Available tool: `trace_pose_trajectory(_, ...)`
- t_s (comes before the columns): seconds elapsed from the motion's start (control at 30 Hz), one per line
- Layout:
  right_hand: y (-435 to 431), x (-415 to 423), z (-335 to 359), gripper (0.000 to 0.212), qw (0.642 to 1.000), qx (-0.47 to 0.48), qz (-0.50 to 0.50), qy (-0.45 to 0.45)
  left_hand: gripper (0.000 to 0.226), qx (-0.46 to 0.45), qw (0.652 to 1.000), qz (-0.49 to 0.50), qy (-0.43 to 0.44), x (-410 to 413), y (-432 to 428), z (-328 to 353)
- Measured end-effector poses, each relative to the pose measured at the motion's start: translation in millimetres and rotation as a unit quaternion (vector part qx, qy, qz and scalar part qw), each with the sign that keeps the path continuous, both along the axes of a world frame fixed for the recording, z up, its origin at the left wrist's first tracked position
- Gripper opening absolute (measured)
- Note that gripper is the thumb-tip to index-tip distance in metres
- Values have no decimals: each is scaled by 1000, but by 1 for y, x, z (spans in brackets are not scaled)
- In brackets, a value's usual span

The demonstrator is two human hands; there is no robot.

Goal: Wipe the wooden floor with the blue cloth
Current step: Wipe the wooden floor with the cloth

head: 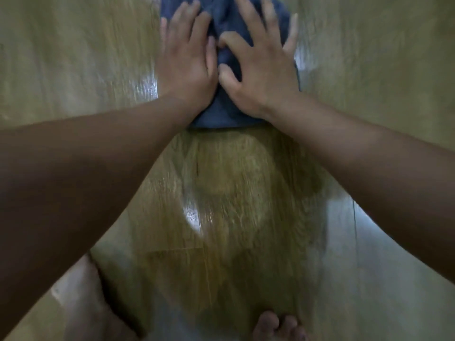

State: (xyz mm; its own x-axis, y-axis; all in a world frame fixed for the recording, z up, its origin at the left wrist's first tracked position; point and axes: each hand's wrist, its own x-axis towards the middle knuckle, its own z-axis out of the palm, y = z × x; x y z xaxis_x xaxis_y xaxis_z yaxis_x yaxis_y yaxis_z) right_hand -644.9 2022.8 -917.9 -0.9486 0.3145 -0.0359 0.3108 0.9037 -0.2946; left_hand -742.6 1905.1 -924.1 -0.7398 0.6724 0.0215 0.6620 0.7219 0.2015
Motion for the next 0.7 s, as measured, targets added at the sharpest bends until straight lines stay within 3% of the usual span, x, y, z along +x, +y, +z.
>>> trace_pose_trajectory(0.07, 3, 28, -2, 43, 998, -56, 7, 26, 53, 1, 1000, 27, -3, 34, -2, 1)
trace_pose_trajectory(0.17, -15, 124, -3, 37, 995, -65, -9, 73, 58, 39, 998, 14, -52, 138, -28, 6)
trace_pose_trajectory(0.27, -57, 237, -2, 32, 997, -53, -30, 49, 62, 7, 994, -55, -97, 248, -65, 9)
trace_pose_trajectory(0.33, -65, 265, -8, 29, 999, -26, -27, 27, 63, -21, 992, -80, -93, 272, -74, 3)
trace_pose_trajectory(0.53, 3, 174, -15, 48, 996, -16, 30, 77, 60, -1, 996, -34, -81, 190, -16, 6)
trace_pose_trajectory(0.63, 52, 97, -15, 68, 998, 2, 26, 53, 62, -15, 998, 9, -64, 120, 32, 0)
trace_pose_trajectory(0.7, 70, 63, -13, 70, 999, 35, 23, 22, 62, -35, 998, 23, -52, 91, 49, -2)
